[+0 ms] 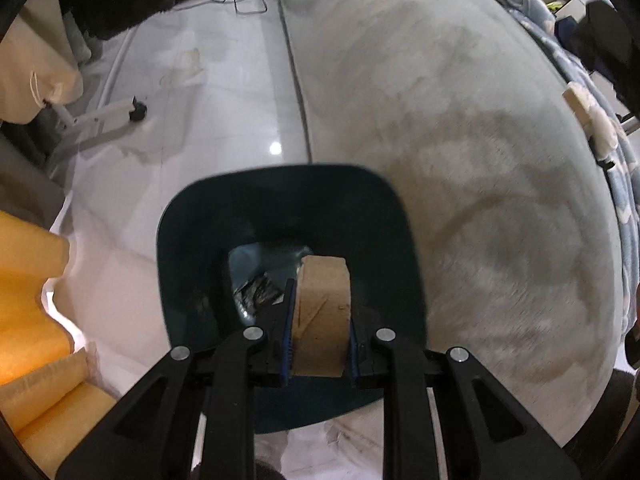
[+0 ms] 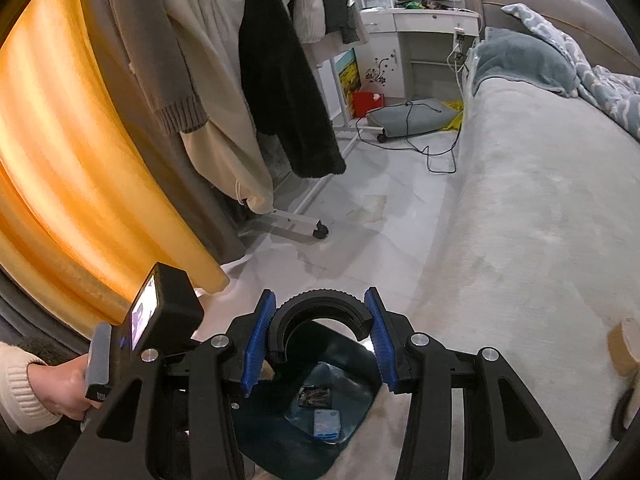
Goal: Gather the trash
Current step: 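Carry the tape roll and black clip over the green bin, then open the left tool to drop the tape roll while the right tool releases the clip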
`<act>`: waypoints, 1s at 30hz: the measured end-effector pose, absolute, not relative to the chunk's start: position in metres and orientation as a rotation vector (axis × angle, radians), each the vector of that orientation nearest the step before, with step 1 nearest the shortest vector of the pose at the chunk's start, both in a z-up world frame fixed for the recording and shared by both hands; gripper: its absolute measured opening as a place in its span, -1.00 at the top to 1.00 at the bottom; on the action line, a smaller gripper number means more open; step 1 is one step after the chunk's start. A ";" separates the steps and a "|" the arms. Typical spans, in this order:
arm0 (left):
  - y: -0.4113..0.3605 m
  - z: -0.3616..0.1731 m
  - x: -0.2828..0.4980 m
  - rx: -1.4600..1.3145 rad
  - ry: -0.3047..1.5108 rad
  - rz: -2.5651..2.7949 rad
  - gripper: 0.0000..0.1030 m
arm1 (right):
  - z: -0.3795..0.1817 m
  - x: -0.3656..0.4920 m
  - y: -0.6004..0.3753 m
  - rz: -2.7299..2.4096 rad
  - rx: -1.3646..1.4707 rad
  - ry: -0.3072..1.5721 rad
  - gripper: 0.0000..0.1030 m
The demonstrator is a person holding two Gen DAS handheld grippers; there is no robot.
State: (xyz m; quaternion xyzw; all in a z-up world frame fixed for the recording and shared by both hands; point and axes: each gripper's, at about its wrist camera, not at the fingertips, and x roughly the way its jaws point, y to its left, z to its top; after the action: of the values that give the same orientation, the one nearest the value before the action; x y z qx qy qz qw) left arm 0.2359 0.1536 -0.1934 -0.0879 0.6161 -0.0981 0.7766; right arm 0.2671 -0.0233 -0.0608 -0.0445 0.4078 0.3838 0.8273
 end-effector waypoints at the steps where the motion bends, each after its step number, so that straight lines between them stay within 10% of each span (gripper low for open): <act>1: 0.156 -0.196 0.234 -0.190 1.345 -0.213 0.56 | -0.062 0.267 -0.019 0.818 -0.098 0.870 0.09; 7: 0.165 -0.209 0.222 -0.181 1.414 -0.219 0.55 | -0.075 0.269 0.000 0.824 -0.114 0.900 0.09; 16: 0.189 -0.202 0.207 -0.205 1.405 -0.215 -0.10 | -0.097 0.269 0.032 0.841 -0.158 0.958 0.09; 30: 0.228 -0.135 0.200 -0.221 1.123 -0.146 -0.15 | -0.155 0.262 0.072 0.829 -0.286 1.099 0.10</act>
State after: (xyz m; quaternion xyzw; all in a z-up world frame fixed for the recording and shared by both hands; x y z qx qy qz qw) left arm 0.2001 0.2276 -0.1346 -0.1046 0.5311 -0.0689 0.8380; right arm 0.2616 0.0721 -0.1545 -0.1316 0.5052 0.3811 0.7630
